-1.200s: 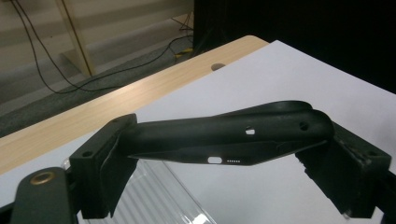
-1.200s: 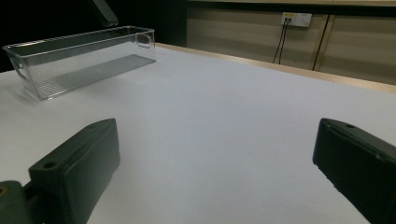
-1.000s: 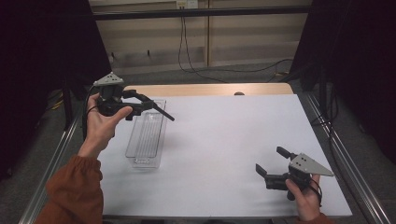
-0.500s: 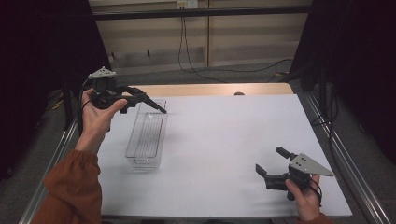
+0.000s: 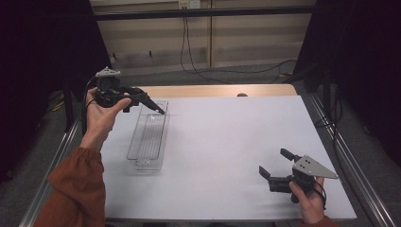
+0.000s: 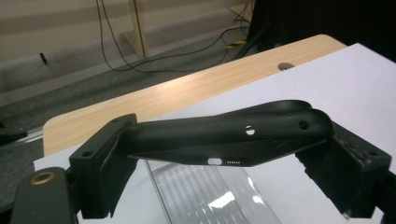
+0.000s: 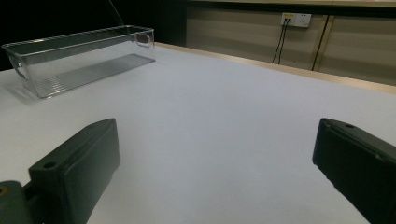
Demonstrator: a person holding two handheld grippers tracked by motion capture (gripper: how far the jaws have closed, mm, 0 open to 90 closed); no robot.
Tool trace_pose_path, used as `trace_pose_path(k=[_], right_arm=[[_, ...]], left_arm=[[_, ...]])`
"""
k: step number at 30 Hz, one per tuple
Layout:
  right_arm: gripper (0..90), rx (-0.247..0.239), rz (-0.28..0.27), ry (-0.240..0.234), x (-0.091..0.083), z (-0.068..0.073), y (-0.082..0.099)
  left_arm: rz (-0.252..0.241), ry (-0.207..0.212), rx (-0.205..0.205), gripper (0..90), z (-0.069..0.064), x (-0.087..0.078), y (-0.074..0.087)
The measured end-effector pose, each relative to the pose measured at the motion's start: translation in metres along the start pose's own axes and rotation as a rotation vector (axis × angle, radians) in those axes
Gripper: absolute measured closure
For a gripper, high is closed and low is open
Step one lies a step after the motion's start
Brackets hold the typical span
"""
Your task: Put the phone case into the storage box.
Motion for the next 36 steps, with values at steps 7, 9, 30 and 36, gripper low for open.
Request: trace_pose_path(k=[7,9,30,36], right_arm=[[0.5,-0.001,0.0,0.0,0.0,0.0,0.0],[0.5,-0.001,0.0,0.0,0.0,0.0,0.0],[0.5,-0.002,0.003,-0.004,0.001,0.001,0.001],[0.5,-0.011,0.006,-0.005,0.001,0.001,0.001]], left_arm=[[0.033,-0.032,-0.003,14.4,0.004,0.007,0.0],[0.037,-0.043,0.0,14.4,0.004,0.009,0.0],[0.068,-0.131,-0.07,14.3,0.005,0.036,-0.002],[0.08,-0.155,-0.1,14.3,0.005,0.043,-0.001]])
Point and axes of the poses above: each handheld gripper's, and its own axes: x roughly forward along the jaws, y roughly out of its underside, z roughly to its left, the point moved 7 cm from there along x, roughly forward along the jaws, and after that the axes turned 7 degrees about z, right-handed, at the moved point
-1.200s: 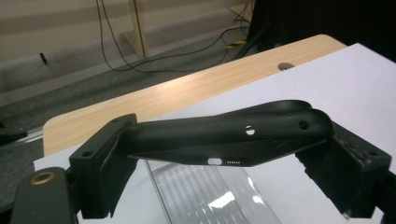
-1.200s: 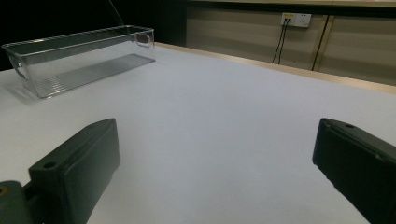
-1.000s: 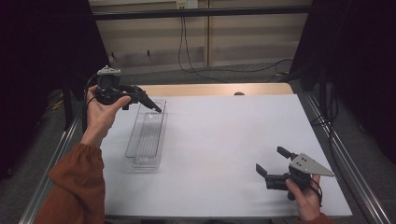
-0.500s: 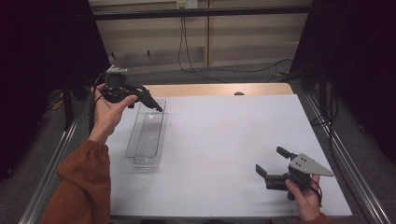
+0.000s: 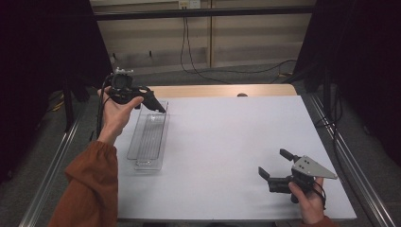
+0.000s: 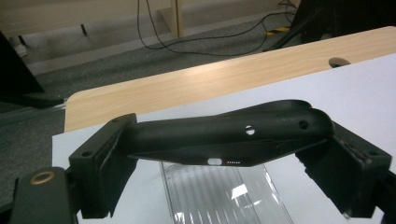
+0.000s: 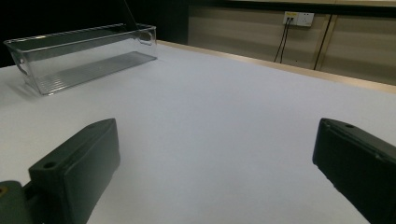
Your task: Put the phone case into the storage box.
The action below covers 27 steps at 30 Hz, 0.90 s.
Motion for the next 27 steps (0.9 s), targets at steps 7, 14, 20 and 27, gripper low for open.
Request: trace_pose_path(k=[7,14,20,27], right_arm=[[0.5,-0.002,0.001,-0.003,0.0,0.0,0.0],[0.5,-0.004,0.005,-0.006,0.001,0.001,0.001],[0.5,-0.005,0.01,-0.007,0.001,0.001,0.001],[0.5,-0.005,0.009,-0.008,0.001,0.001,0.001]], left_arm=[[0.014,-0.029,-0.018,14.3,-0.003,0.007,0.001],[0.021,-0.042,-0.052,14.3,-0.001,0.017,0.002],[0.021,-0.057,-0.075,14.2,0.0,0.024,0.003],[0.032,-0.074,-0.08,14.2,0.001,0.033,0.009]])
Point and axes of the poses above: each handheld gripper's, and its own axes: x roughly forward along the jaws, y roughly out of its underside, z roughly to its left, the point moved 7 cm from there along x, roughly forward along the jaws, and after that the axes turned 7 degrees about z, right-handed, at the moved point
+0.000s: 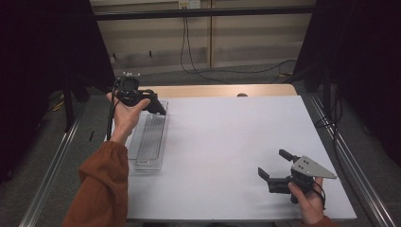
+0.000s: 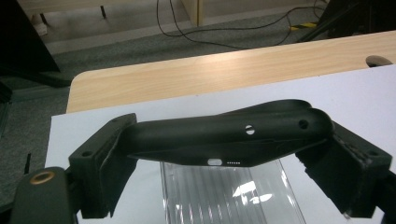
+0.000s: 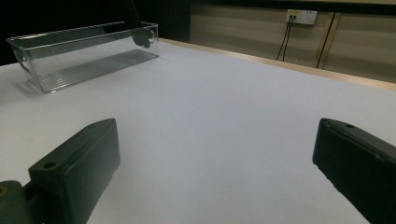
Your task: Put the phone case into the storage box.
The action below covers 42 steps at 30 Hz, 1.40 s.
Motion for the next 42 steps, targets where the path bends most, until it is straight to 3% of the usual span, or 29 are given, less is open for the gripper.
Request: trace_pose_path(k=[25,28,32,36,42], right_arm=[[0.5,0.001,0.0,-0.006,0.0,0.0,0.0],[0.5,0.002,0.002,-0.006,0.001,0.0,0.0],[0.5,0.003,0.004,-0.006,0.001,0.0,0.001],[0.5,0.004,0.008,-0.008,0.001,0.0,0.001],[0.5,0.005,0.007,-0.011,0.001,0.0,0.002]], left_arm=[[-0.025,-0.023,-0.033,13.2,0.003,0.017,0.001],[-0.037,-0.032,-0.008,13.0,-0.001,0.019,-0.001],[-0.048,-0.036,-0.009,13.0,-0.003,0.022,-0.002],[-0.05,0.011,-0.034,12.2,-0.007,0.025,-0.003],[-0.055,0.018,-0.029,10.8,-0.01,0.029,-0.003]])
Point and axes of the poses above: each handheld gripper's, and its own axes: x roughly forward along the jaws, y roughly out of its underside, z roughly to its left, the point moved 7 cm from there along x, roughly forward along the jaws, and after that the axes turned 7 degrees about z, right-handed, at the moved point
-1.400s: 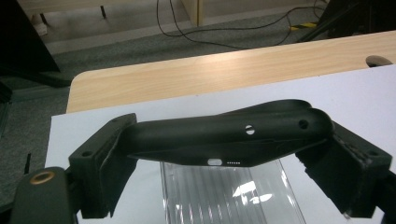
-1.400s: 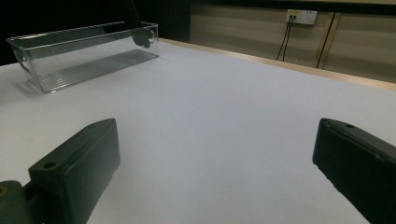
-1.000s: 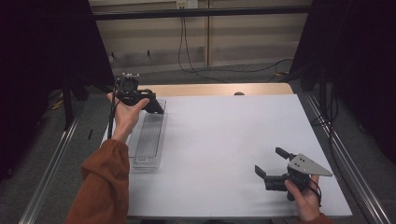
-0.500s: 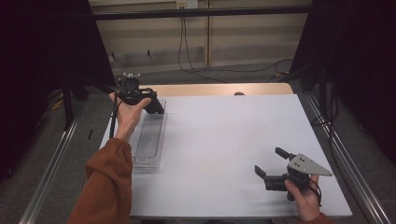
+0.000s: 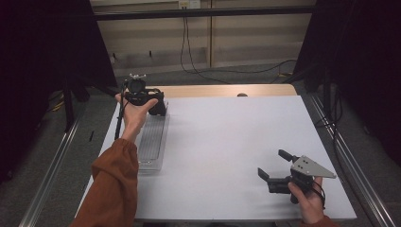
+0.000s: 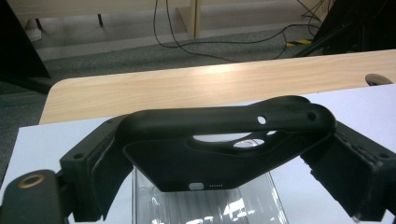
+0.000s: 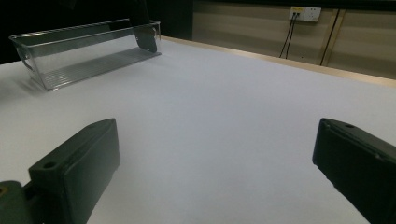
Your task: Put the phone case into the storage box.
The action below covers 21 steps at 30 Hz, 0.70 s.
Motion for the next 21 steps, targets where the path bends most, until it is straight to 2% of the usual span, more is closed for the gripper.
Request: trace_pose_path(k=[21], right_arm=[[0.5,-0.003,0.002,-0.013,0.001,0.001,0.001]], left_arm=[[-0.015,0.02,0.03,10.8,0.003,0.011,-0.007]])
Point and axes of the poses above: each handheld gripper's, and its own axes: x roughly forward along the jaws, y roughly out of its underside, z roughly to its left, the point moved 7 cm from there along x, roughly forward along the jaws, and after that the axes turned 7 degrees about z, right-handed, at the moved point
